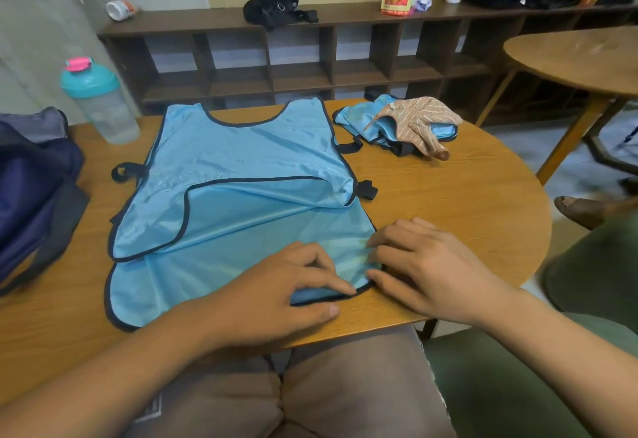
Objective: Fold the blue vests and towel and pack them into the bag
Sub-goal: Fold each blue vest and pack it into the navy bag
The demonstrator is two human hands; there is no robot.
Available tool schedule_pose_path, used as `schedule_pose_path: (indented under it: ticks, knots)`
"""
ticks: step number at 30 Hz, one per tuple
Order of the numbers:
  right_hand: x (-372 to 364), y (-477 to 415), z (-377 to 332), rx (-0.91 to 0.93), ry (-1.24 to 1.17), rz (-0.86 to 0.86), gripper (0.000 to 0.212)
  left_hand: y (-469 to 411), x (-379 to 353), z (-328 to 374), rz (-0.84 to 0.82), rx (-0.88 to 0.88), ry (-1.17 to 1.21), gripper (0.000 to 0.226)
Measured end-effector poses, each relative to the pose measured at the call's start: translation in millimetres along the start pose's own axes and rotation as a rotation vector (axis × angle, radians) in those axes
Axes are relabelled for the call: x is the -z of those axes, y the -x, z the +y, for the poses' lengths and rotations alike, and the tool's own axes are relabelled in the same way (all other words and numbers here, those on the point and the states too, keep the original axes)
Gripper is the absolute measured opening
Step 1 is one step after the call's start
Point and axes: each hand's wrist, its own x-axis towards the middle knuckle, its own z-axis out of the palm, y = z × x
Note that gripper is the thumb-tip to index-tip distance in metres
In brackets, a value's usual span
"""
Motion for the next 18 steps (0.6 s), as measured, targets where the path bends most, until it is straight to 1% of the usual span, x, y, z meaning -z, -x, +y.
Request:
schedule_pose_path:
  ticks: [3,6,8,10,12,14,16,18]
  knots:
    - [-0.3,-5.9,-2.4,-0.002,-0.051,-0.011,0.027,9.6,-5.4,5.7,-0.056,-0.055,0.003,0.033]
    - [-2.5,-15.6,-3.1,-0.001,-0.05,-0.005,0.023,14.9,2.2,10.7,-0.104,-0.042,0.075,0.033]
    - [-2.4,-27.2,-1.6,-0.019,-0.045,0.028,0.02,18.7,15.0,10.7,-0.092,-0.01,0.12,0.032]
    - [-1.6,-42.8,1.0,-0.065,-0.025,0.048,0.022,24.2,30.3,6.3,-0.014,0.055,0.118,0.029]
    - [-2.4,-60.8,4.6,-0.137,-0.023,0.054,0.026,30.4,44.9,-3.2,0.11,0.123,0.092,0.025]
    - [-5.7,-80.4,9.7,-0.226,-0.08,0.086,0.025,35.6,59.5,-18.9,0.236,0.199,0.038,0.022]
    - [-10.7,-99.8,18.4,-0.329,-0.194,0.103,0.022,40.4,75.0,-40.4,0.37,0.279,-0.065,0.021]
    - [-16.2,-117.8,28.4,-0.42,-0.27,0.079,0.022,44.7,89.2,-62.5,0.5,0.358,-0.224,0.025]
